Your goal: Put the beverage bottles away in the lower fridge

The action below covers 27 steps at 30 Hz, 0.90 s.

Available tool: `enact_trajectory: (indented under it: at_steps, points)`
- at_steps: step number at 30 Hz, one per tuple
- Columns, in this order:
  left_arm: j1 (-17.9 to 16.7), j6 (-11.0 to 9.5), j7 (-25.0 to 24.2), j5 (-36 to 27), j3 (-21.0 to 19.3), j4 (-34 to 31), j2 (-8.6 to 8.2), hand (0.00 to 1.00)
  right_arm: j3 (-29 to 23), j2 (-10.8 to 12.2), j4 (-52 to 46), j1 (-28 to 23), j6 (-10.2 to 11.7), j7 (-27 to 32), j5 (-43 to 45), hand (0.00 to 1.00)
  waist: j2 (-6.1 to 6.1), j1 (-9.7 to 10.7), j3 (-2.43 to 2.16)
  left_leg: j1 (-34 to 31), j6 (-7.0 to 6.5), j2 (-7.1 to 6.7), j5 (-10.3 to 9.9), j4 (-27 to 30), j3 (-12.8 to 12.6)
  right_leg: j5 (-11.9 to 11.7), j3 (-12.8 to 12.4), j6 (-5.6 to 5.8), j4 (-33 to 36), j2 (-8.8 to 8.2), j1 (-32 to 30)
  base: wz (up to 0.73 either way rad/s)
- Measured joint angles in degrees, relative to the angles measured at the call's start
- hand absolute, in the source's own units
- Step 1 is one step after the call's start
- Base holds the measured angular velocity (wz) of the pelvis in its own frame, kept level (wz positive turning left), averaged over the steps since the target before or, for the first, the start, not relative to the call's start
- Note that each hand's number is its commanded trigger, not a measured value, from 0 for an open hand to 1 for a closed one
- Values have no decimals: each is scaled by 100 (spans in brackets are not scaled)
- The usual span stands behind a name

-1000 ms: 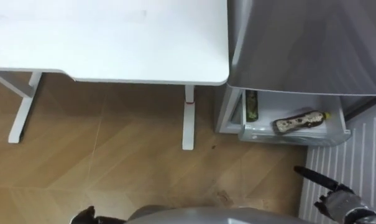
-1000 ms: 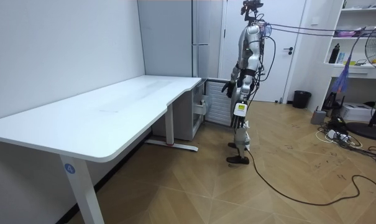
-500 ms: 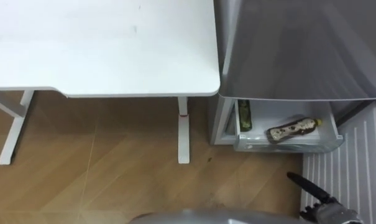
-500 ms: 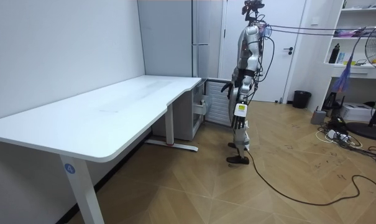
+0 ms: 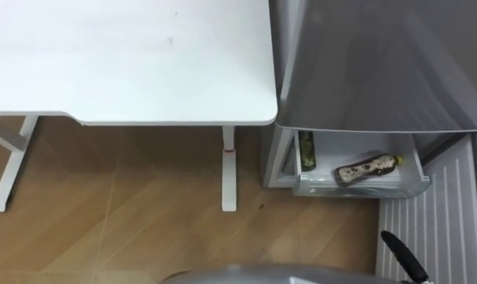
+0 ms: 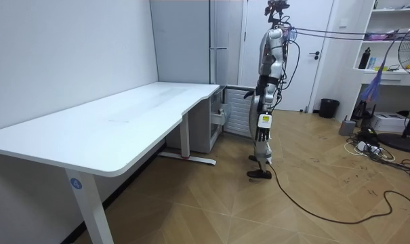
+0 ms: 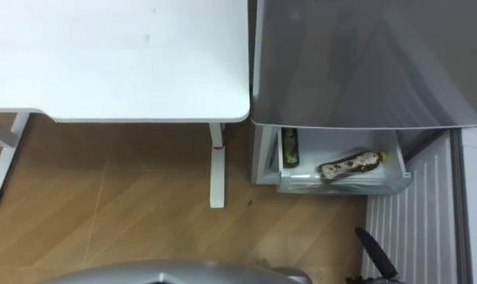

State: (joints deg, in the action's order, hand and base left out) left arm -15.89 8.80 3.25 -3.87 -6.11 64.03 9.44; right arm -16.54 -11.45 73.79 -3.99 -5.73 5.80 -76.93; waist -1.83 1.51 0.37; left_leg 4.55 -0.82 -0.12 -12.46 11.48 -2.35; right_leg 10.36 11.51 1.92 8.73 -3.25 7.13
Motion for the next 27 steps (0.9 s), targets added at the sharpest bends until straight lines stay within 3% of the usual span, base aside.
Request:
enact_trajectory:
  at_steps: [5, 8, 14, 16, 19, 23, 27]
  points:
    - [4, 53, -51, 56, 21, 14, 4, 0, 0, 43, -51, 8, -18, -164, -426, 0, 54, -14, -50, -123, -5, 12, -35, 133, 5, -3, 0, -6, 61, 6, -56, 1]
    - [136, 68, -55, 109, 19, 44, 13, 0, -7, 42, -98, 266, -11, -166, -573, 0, 147, -37, -60, -531, -4, 31, -67, 392, 19, 37, 66, -45, 323, -18, -453, 4]
    - [1044, -22, -55, 94, 235, 353, 64, 0, -6, 48, -90, 1322, 40, -321, -826, 0, 241, -80, 78, -1997, -41, 11, -114, 1439, 75, 277, 88, -128, 1555, -192, -1991, 7]
    - [1453, -152, -40, 64, 318, 663, 76, 0, 4, 21, 59, 1723, 120, -399, -896, 0, 288, -208, 112, -2733, -40, 40, -273, 2158, 81, 463, 32, -179, 2252, -235, -2728, -2]
    - [1755, -178, -12, -23, 531, 827, 123, 0, 6, -45, 277, 2139, 148, -405, -938, 0, 302, -332, 123, -3648, -43, 33, -550, 3012, 96, 844, -41, -198, 3243, -349, -3698, 0]
    - [1797, -197, -15, -101, 739, 861, 260, 0, 84, -222, 284, 2215, 209, -491, -1056, 0, 322, -461, 123, -4529, -30, 19, -749, 3843, 112, 1049, -98, -224, 4125, -452, -4580, 0]
    - [1782, -165, 12, -119, 860, 870, 352, 0, 189, -683, 389, 2328, 237, -597, -1005, 0, 405, -649, 136, -5439, -73, 28, -874, 4599, 42, 1169, -239, -253, 4920, -523, -5534, -5]
